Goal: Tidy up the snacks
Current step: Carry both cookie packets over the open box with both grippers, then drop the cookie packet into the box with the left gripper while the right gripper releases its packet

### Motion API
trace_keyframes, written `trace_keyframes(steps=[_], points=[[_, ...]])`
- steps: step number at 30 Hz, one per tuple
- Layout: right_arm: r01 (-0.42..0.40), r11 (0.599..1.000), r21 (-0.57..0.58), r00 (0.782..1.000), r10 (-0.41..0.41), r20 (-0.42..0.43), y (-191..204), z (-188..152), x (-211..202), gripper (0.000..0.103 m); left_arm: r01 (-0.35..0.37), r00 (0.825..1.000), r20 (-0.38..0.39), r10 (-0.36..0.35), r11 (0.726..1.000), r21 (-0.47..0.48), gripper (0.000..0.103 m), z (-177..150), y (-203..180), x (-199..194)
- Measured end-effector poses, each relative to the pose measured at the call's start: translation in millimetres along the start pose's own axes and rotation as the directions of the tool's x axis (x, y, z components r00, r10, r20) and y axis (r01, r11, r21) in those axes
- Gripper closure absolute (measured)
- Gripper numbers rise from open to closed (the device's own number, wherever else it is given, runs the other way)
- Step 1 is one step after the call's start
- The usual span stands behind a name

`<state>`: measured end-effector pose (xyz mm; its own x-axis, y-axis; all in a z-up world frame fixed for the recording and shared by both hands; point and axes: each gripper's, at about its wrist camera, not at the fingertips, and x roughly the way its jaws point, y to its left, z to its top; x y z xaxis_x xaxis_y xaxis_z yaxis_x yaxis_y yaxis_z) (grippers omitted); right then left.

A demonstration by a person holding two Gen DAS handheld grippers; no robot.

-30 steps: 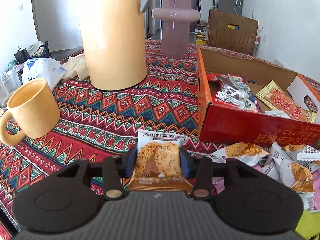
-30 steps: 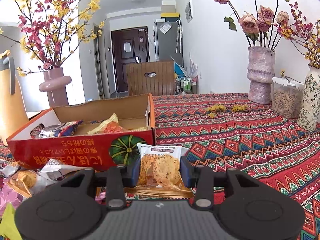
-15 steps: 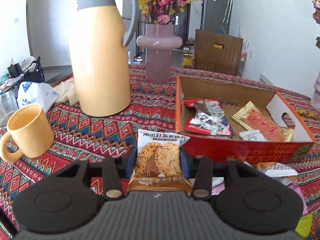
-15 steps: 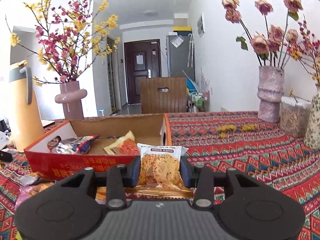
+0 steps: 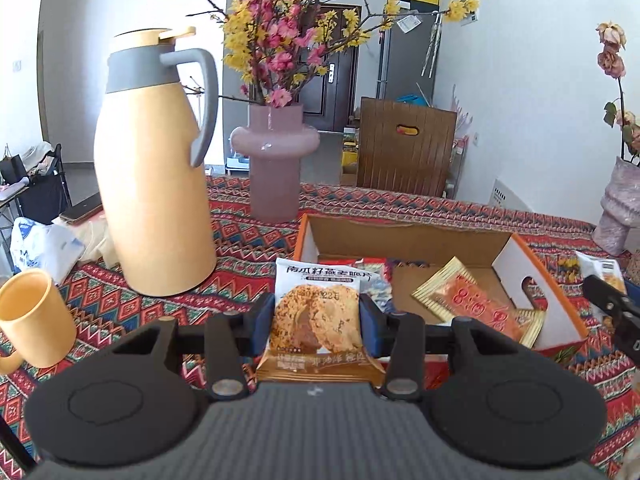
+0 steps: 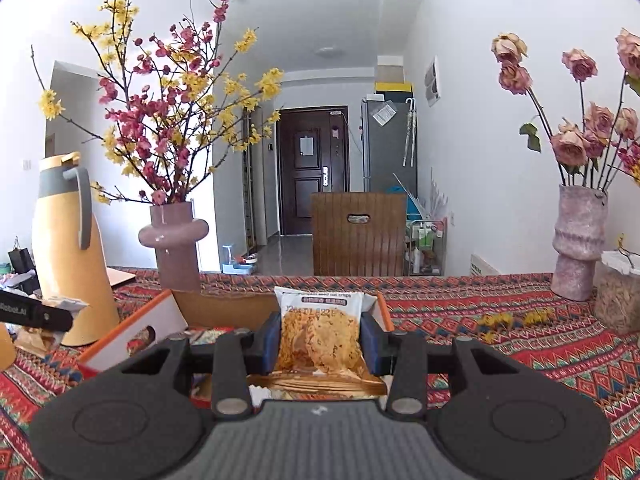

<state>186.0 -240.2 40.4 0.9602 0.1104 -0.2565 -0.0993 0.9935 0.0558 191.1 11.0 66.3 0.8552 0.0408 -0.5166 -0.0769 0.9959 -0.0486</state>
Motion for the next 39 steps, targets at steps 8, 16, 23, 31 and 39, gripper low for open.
trace_keyframes(steps=[8, 16, 23, 31, 39], points=[[-0.013, 1.000, 0.002, 1.000, 0.014, -0.008, 17, 16, 32, 0.063, -0.008, 1.000, 0.024, 0.009, 0.999, -0.036, 0.058, 21, -10, 18], [0.003, 1.000, 0.013, 0.999, -0.003, -0.043, 25, 6, 65, 0.063, -0.048, 0.998, 0.024, 0.050, 0.997, -0.062, 0.058, 24, -6, 54], [-0.005, 1.000, 0.013, 0.996, 0.006, -0.091, 23, -15, 82, 0.063, -0.079, 0.996, 0.032, 0.079, 0.997, -0.001, 0.058, 0, -11, 85], [-0.002, 1.000, 0.015, 0.991, 0.004, -0.134, 22, -23, 88, 0.063, -0.066, 0.997, 0.034, 0.066, 0.998, -0.008, 0.058, -6, -7, 87], [0.003, 0.998, 0.059, 0.991, 0.005, -0.132, 15, -21, 83, 0.027, -0.064, 0.991, 0.114, 0.068, 0.997, -0.038, 0.017, -6, -4, 71]])
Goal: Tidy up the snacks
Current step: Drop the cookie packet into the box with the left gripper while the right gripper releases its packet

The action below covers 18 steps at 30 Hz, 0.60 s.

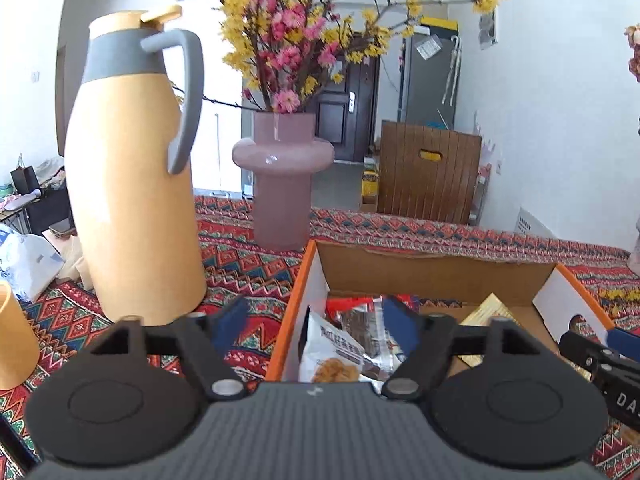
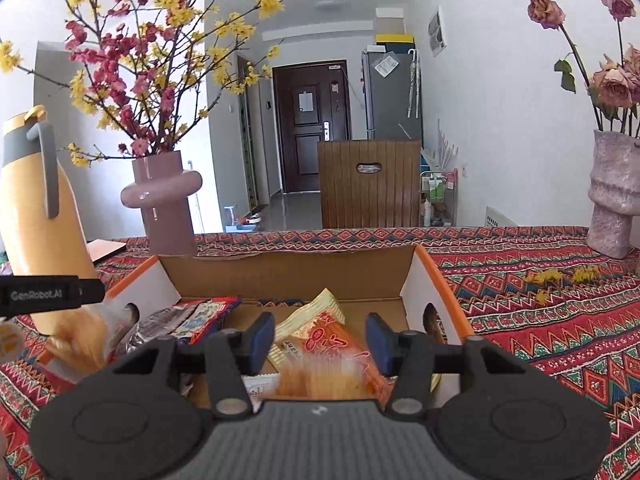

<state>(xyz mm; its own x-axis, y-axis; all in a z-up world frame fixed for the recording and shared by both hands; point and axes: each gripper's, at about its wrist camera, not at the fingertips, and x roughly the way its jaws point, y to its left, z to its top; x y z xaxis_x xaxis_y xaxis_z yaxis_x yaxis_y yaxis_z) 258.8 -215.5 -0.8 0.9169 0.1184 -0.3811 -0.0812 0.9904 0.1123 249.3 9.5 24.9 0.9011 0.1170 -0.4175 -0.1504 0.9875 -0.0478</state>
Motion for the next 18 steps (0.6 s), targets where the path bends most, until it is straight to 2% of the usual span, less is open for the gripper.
trace_keyframes(steps=[2, 3, 18], points=[[0.008, 1.000, 0.012, 1.000, -0.009, 0.021, -1, 1, -4, 0.004, 0.003, 1.000, 0.024, -0.003, 1.000, -0.018, 0.000, 1, 3, -5], [0.011, 1.000, 0.016, 1.000, -0.011, 0.028, -1, 1, -6, 0.000, 0.000, 0.999, 0.041, 0.001, 1.000, -0.027, 0.000, 2, 3, -9], [-0.001, 1.000, 0.021, 0.999, 0.000, 0.046, 1, 3, -20, 0.000, 0.018, 0.998, 0.059, -0.015, 0.999, -0.050, 0.000, 4, 7, -20]])
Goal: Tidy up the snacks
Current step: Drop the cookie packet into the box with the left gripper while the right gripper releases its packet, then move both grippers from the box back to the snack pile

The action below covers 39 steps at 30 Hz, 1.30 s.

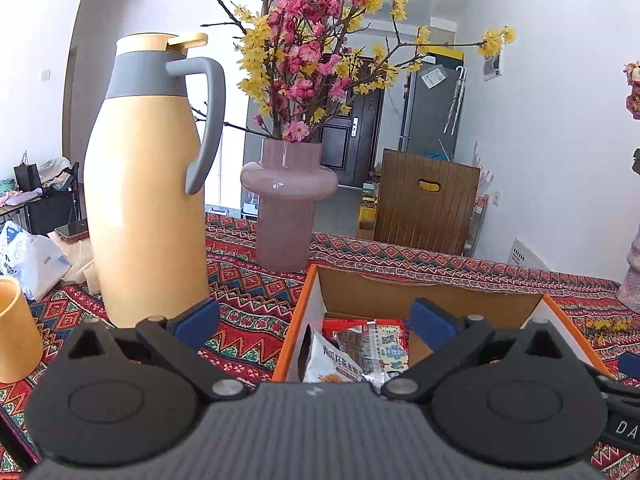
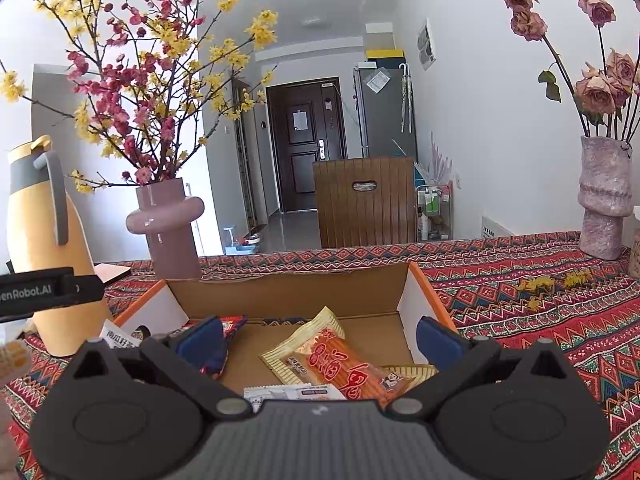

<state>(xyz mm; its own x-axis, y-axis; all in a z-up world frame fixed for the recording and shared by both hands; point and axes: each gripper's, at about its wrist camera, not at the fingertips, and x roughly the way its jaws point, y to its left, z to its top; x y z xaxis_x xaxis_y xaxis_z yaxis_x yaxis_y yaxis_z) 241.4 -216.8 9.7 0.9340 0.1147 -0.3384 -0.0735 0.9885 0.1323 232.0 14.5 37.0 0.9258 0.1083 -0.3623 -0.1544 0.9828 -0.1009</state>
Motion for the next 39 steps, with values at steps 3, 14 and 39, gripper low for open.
trace_keyframes(steps=[3, 14, 39], points=[[-0.003, 1.000, 0.000, 1.000, 0.003, -0.001, 0, 3, -2, 0.000, -0.001, 1.000, -0.007, 0.001, 1.000, -0.016, 0.000, 5, 0, -7], [-0.028, 1.000, -0.014, 1.000, 0.029, 0.011, 5, 15, -40, 0.000, 0.051, 0.999, 0.009, -0.050, 0.999, -0.020, 0.000, 18, -3, -55], [-0.025, 0.999, 0.030, 0.996, 0.027, -0.082, 17, -39, -138, 0.000, 0.071, 0.992, -0.107, -0.067, 0.997, 0.029, 0.000, -35, 43, -135]])
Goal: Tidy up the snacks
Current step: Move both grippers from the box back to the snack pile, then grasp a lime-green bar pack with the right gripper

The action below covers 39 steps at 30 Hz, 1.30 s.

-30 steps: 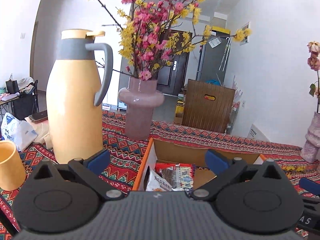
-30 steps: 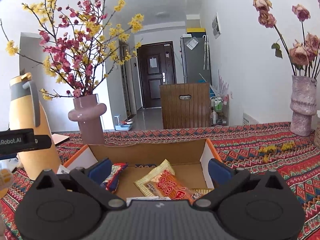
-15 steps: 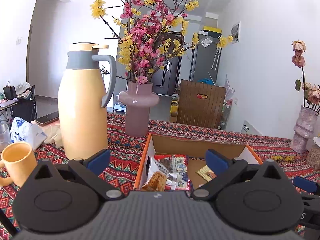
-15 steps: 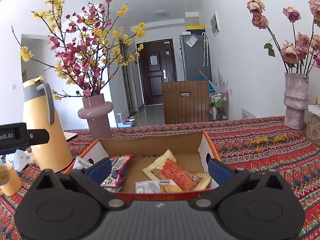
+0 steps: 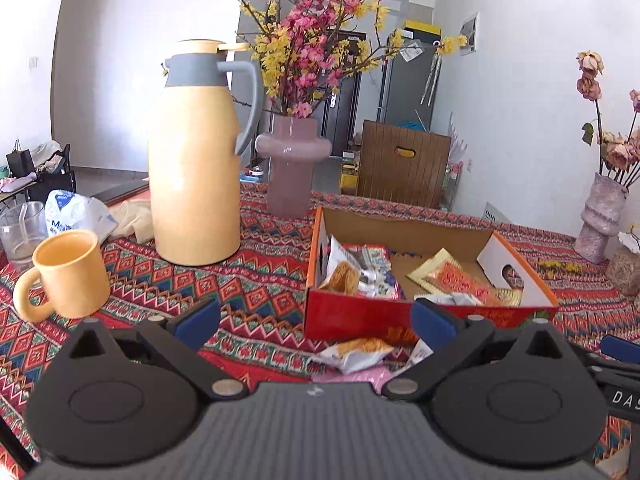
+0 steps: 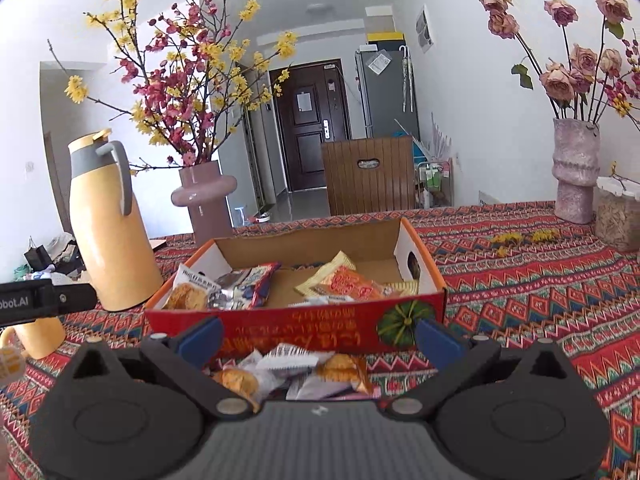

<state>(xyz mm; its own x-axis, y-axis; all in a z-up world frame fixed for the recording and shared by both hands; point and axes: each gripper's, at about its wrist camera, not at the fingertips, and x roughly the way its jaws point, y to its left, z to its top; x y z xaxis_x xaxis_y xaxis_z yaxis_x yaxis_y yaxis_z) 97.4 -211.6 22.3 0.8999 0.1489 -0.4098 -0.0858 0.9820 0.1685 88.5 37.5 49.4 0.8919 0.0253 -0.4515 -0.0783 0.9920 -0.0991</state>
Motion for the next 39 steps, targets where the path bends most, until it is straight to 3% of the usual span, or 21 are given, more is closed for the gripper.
trace_keyframes(steps=[12, 20, 25, 32, 34, 39], points=[[0.049, 0.999, -0.007, 0.993, -0.049, -0.110, 18, -45, -41, 0.000, 0.049, 0.993, -0.104, -0.048, 0.999, 0.006, 0.000, -42, 35, -27], [0.080, 0.995, 0.052, 0.947, -0.060, -0.315, 32, -86, -44, 0.000, 0.087, 0.983, -0.165, -0.087, 0.996, -0.004, 0.000, -67, 57, -41], [0.073, 0.992, 0.106, 0.934, -0.031, -0.355, 45, -84, -39, 0.000, 0.100, 0.978, -0.180, -0.103, 0.995, -0.028, 0.000, -73, 69, -42], [0.140, 0.987, 0.074, 0.905, -0.097, -0.414, 62, -87, -15, 0.000, 0.117, 0.974, -0.191, -0.121, 0.993, -0.030, 0.000, -76, 74, -42], [0.146, 0.987, 0.059, 0.905, -0.109, -0.411, 63, -88, -16, 0.003, 0.121, 0.972, -0.197, -0.125, 0.992, -0.030, 0.000, -76, 73, -41], [0.153, 0.988, -0.017, 0.909, -0.147, -0.389, 58, -89, -29, 0.038, 0.128, 0.971, -0.199, -0.132, 0.991, -0.032, 0.000, -77, 71, -41]])
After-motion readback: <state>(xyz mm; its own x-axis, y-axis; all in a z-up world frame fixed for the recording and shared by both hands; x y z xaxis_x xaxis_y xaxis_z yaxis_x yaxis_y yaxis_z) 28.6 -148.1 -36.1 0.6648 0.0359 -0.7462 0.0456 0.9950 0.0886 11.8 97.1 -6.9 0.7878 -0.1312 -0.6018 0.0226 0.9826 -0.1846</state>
